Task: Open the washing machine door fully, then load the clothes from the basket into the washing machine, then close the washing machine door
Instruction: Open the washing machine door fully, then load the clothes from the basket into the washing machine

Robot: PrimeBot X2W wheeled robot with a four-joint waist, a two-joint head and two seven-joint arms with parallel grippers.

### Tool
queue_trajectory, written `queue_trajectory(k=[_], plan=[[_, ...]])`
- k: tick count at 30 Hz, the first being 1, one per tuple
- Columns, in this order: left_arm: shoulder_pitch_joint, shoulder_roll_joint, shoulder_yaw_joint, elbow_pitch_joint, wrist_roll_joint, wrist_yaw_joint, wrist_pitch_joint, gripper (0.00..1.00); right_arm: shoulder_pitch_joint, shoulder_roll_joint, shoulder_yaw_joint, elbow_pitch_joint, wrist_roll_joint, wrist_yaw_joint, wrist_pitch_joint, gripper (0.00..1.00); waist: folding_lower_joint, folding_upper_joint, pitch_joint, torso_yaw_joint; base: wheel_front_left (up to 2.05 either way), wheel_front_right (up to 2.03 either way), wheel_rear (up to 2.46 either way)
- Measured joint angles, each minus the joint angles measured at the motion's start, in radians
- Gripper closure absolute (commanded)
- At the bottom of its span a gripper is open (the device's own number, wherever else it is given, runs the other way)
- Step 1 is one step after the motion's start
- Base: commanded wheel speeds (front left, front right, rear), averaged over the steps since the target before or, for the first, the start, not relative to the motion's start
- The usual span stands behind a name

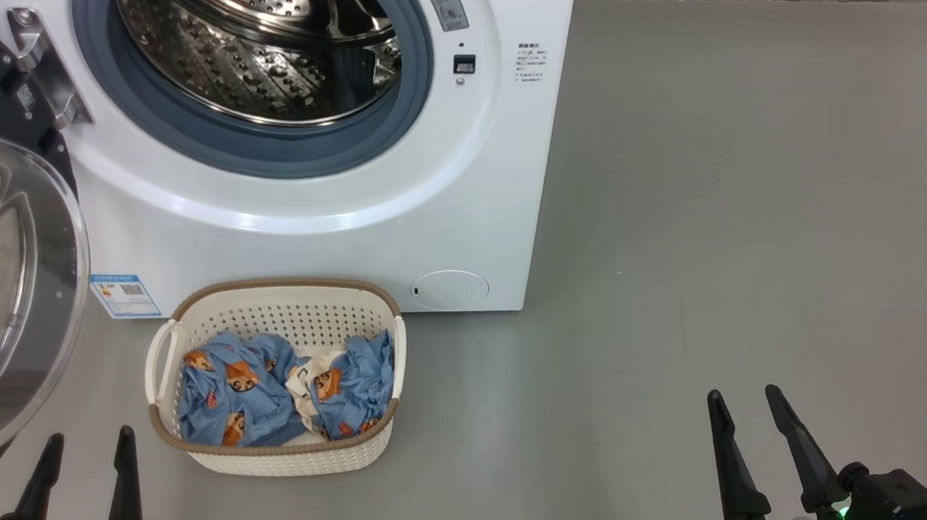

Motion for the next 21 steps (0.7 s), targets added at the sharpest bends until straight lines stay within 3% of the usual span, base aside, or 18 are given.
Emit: queue_trajectory(k=[21], plan=[[0.0,-0.003,-0.01,0.008,0.005,0.013,0.0,0.0,0.021,-0.004,-0.001,0.02,-0.005,0.0,0.0,0.0,0.0,0.0,-0.015,0.013,0.0,0.0,0.0]])
